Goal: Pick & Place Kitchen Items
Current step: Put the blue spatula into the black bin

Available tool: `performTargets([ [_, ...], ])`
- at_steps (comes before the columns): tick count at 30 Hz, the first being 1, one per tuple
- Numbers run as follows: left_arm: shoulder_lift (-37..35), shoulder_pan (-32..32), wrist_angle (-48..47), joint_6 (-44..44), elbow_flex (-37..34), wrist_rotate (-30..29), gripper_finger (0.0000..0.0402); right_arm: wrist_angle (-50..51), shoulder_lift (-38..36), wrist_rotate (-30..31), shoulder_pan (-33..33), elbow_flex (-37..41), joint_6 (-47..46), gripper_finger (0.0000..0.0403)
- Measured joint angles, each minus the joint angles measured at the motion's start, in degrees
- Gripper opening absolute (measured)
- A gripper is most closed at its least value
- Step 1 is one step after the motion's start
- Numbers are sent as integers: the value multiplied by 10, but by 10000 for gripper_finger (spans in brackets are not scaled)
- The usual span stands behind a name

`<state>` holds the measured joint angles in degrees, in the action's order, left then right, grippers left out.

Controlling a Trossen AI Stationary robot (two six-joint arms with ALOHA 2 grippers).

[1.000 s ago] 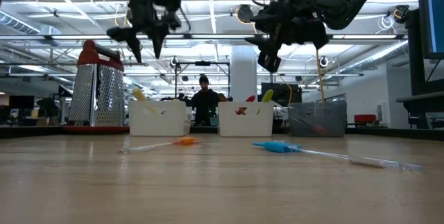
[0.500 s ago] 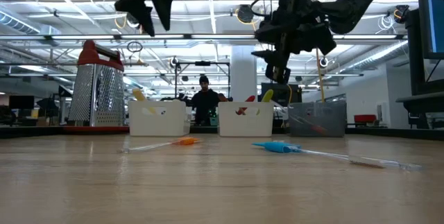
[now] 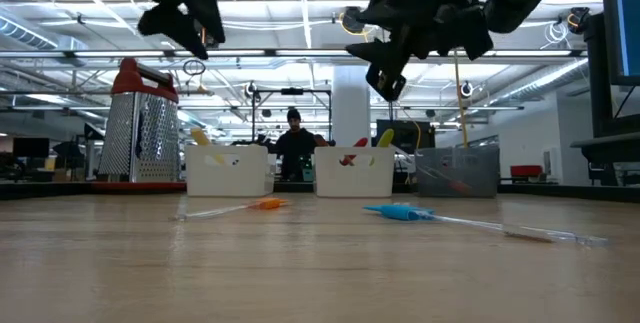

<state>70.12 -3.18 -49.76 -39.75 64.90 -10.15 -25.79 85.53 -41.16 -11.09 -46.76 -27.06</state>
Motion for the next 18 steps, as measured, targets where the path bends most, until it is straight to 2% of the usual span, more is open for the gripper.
performTargets([
  [5,-116,37,83,-4,-119,-3,230,0,-4,106,68,-7,4,160],
  [9,-195,74,100,-19,-188,-9,230,20,-4,184,118,-18,16,160],
  [11,-229,92,98,-28,-214,-34,230,36,-4,227,142,-30,25,160],
  [14,-277,117,100,-30,-244,-63,230,102,-4,300,173,-50,23,160],
  [18,-320,144,101,-22,-264,-65,230,235,-4,392,208,-104,11,160],
])
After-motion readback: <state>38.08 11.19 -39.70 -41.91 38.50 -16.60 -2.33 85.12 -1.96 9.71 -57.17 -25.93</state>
